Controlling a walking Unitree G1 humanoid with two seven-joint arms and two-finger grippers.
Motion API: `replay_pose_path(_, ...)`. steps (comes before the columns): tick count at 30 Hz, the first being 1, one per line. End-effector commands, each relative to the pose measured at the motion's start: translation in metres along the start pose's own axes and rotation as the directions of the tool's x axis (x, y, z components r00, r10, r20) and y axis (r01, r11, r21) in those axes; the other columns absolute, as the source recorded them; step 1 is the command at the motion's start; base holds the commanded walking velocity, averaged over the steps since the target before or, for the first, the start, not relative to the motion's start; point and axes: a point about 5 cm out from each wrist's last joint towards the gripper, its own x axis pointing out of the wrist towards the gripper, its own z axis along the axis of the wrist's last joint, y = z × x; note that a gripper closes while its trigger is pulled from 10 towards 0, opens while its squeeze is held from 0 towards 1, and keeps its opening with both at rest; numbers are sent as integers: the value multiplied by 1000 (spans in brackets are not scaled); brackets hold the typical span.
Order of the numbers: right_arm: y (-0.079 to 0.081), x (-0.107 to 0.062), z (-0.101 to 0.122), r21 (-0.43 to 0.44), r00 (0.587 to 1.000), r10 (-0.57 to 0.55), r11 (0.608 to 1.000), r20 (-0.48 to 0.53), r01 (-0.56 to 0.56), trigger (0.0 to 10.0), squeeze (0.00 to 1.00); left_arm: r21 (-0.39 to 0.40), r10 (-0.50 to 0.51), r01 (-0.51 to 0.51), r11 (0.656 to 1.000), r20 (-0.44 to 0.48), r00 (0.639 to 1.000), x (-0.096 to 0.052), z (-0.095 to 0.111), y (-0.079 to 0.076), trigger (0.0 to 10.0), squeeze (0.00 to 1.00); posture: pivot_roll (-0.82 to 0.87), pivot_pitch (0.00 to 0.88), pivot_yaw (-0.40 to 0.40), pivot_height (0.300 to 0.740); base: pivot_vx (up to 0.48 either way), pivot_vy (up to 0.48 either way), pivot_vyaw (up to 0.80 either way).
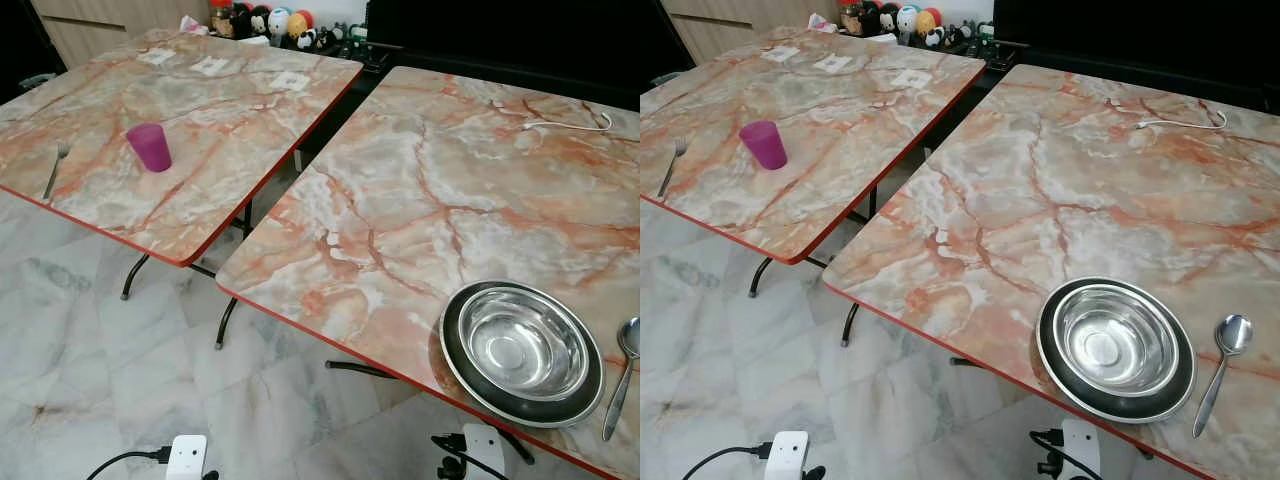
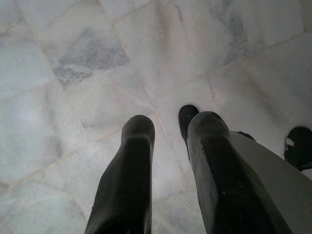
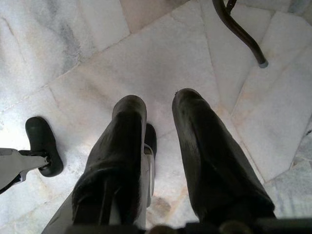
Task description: Setting the table
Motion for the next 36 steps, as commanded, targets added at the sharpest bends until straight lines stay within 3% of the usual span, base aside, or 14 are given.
replay_pose_path(1,1,0,-3,2,1000,2,1000,-14,-2,10000,0,-1,7,-7,1000,-26,1000,-2,-6,3,10000,0,-128,93,30,740,0,0,0)
replay_pose_path(12,1,0,-3,2,1000,2,1000,-14,-2,10000,0,-1,7,-7,1000,-26,1000,-2,-6,3,10000,0,-128,93,30,740,0,0,0)
replay_pose_path(13,1,0,-3,13,1000,-1,1000,-13,1,10000,0,0,6,-6,1000,-26,1000,-2,-6,3,10000,0,0,0,0,740,0,0,0)
replay_pose_path(14,1,-1,-3,26,1000,0,1000,-5,0,10000,0,-5,-6,6,1000,-24,1000,-2,-7,1,10000,0,-127,62,30,740,0,0,0)
replay_pose_path(36,-1,-1,-4,48,1000,2,999,14,-2,10000,0,-14,-31,31,999,-19,999,-2,-7,-2,10000,0,-137,60,23,740,0,0,0)
